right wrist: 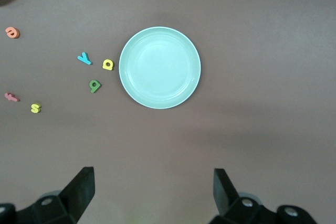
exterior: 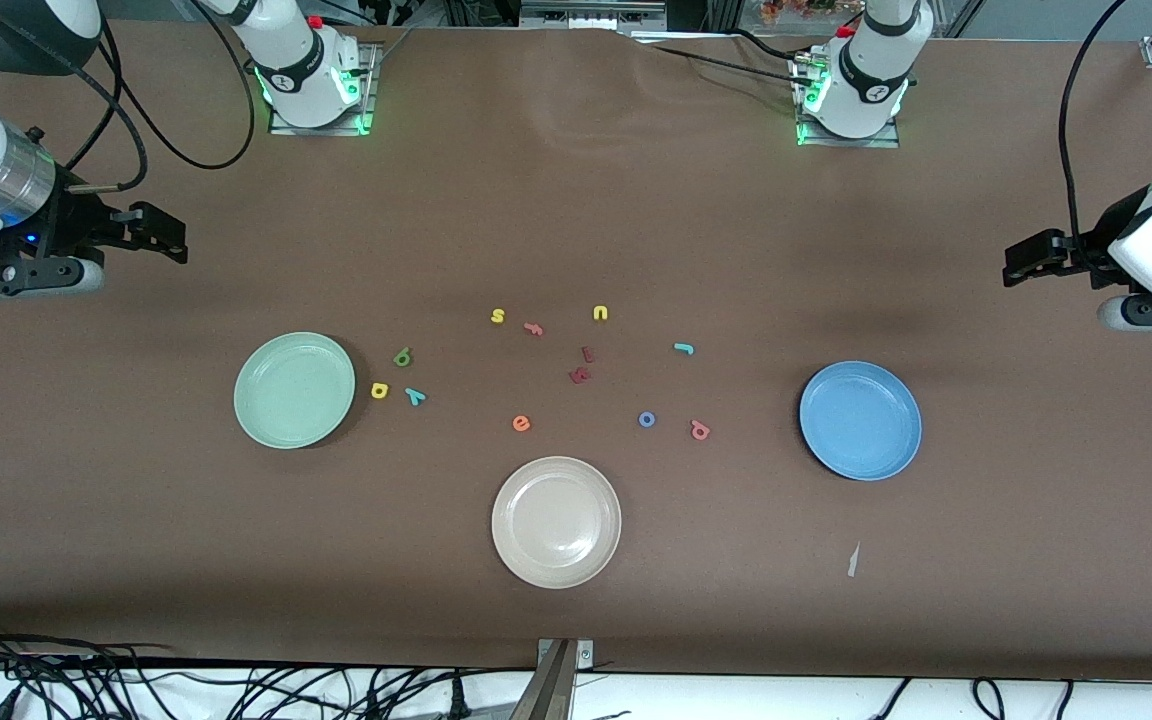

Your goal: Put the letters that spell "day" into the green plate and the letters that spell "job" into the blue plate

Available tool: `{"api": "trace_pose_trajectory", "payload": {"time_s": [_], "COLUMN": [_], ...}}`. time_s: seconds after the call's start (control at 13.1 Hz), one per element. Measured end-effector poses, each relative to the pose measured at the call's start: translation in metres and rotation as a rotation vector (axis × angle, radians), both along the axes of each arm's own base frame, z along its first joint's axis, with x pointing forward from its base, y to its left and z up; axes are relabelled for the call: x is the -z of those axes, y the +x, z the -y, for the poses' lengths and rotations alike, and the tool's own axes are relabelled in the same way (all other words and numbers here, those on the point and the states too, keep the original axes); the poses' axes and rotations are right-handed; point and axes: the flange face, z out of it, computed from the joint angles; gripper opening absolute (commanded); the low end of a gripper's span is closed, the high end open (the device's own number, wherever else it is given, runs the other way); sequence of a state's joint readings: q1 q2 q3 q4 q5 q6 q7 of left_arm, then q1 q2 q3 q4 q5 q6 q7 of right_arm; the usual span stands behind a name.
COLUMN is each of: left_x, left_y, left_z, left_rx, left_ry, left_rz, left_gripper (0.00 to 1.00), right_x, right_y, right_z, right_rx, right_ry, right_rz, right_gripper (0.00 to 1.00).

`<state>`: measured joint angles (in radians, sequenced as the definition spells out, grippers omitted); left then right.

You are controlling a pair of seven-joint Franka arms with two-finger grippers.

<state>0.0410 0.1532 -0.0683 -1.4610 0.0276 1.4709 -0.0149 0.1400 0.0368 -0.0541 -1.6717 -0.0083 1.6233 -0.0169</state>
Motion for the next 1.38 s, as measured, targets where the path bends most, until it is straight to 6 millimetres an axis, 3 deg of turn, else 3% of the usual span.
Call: {"api": "trace_pose_trajectory", "payload": {"time_s": [1.38], "left_x": [0.0], "left_y": [0.0], "left_z": [0.0], "left_rx": [0.0], "left_ry": [0.0], "left_rz": [0.0], "left_gripper": [1.0], "right_x": [0.0], "right_y": [-0.0001], "right_z": [0.0], "right_rx": [-0.065], "right_ry": [0.005], "right_rz": [-0.002], "right_gripper": [1.0]}}
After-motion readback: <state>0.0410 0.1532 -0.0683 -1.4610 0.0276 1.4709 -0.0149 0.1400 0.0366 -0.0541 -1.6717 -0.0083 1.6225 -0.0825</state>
